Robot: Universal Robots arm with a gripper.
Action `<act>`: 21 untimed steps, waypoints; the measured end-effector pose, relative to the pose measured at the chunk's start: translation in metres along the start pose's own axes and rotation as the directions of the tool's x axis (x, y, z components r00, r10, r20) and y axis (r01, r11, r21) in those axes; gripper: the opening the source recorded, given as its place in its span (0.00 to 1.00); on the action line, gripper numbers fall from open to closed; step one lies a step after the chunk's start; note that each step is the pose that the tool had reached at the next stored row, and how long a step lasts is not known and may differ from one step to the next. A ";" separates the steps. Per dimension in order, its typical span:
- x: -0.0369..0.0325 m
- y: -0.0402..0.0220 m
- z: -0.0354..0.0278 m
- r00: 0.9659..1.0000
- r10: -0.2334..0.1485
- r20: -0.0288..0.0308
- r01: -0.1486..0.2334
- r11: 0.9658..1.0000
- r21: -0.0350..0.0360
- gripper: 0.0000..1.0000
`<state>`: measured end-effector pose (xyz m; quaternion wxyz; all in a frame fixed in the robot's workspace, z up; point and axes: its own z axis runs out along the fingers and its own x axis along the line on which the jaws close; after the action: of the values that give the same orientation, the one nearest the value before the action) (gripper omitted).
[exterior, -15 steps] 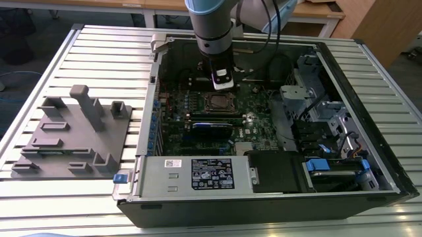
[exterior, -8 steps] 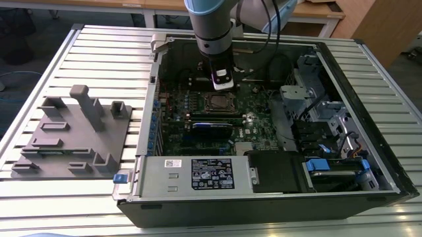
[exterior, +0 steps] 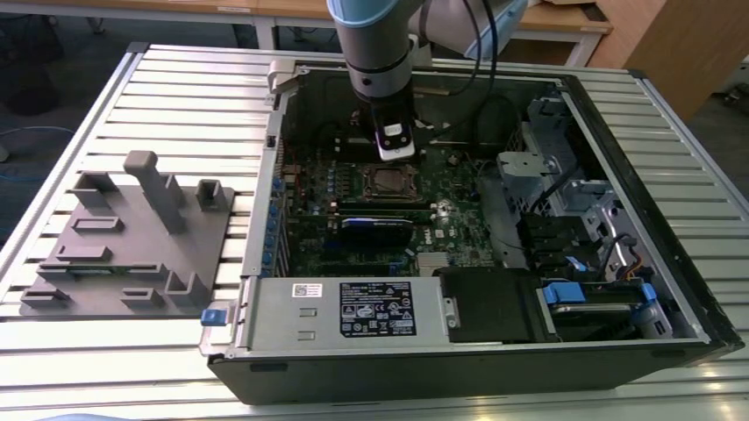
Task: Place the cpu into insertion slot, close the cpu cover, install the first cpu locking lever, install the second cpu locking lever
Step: 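Install the first cpu locking lever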
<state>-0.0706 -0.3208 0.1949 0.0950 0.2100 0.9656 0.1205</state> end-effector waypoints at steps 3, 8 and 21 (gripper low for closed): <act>0.0001 -0.0002 0.0006 1.000 -0.002 0.005 0.002 1.000 0.008 0.10; 0.0002 -0.0005 0.0016 1.000 -0.008 0.017 0.008 1.000 0.023 0.10; 0.0007 -0.0008 0.0033 0.999 -0.015 0.031 0.013 0.999 0.036 0.10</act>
<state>-0.0708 -0.3206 0.1914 0.1072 0.2068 0.9674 0.0990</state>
